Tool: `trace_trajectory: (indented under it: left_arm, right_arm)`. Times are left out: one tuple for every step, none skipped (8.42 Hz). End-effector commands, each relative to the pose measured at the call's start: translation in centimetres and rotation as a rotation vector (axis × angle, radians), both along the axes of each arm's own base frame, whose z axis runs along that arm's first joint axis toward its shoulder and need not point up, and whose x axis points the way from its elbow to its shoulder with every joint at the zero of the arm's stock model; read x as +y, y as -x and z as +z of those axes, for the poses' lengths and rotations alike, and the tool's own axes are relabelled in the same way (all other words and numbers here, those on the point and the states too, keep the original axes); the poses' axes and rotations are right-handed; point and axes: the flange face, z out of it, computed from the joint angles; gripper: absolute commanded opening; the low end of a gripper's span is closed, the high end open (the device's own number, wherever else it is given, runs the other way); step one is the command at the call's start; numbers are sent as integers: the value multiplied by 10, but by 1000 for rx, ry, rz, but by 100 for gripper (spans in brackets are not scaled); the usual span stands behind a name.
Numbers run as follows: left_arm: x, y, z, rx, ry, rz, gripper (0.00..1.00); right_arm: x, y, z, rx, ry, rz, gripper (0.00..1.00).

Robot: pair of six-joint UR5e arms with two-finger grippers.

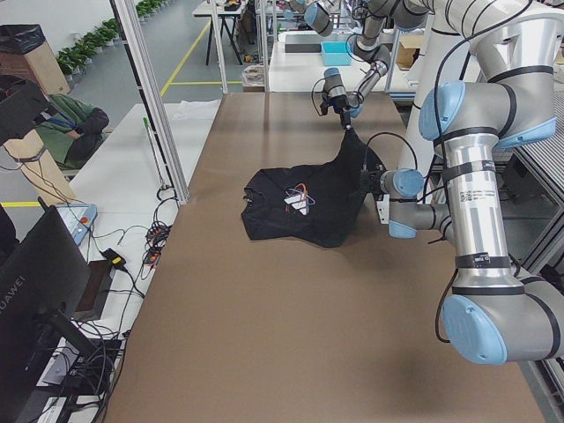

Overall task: Fold clothes
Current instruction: 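Lift the hem with both grippers and fold it toward the collar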

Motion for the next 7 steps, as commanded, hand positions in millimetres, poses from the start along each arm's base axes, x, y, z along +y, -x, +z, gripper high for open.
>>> trace_trajectory:
  left_arm:
    - [-44,19,12,-44,30,-118,0]
    - [-55,25,16,-69,44,-152,0]
    - [-66,29,13,-77,50,-181,0]
    - [-79,32,9,-99,60,-213,0]
    - [-91,29,-2,-104,64,-238,0]
    - [-107,24,-13,-116,78,-265,0]
    - [-120,20,-15,-134,93,-284,0]
  right_arm:
    - [-24,-15,1,1,2,93,0]
    - [-33,-22,-3,-7,-1,129,0]
    - [-42,-31,-2,-4,1,165,0]
    - [-55,-39,-6,4,1,207,0]
    - [-67,-36,-13,22,-24,256,0]
    - [-80,-34,-11,54,-68,346,0]
    - [-87,-32,-8,87,-86,393,0]
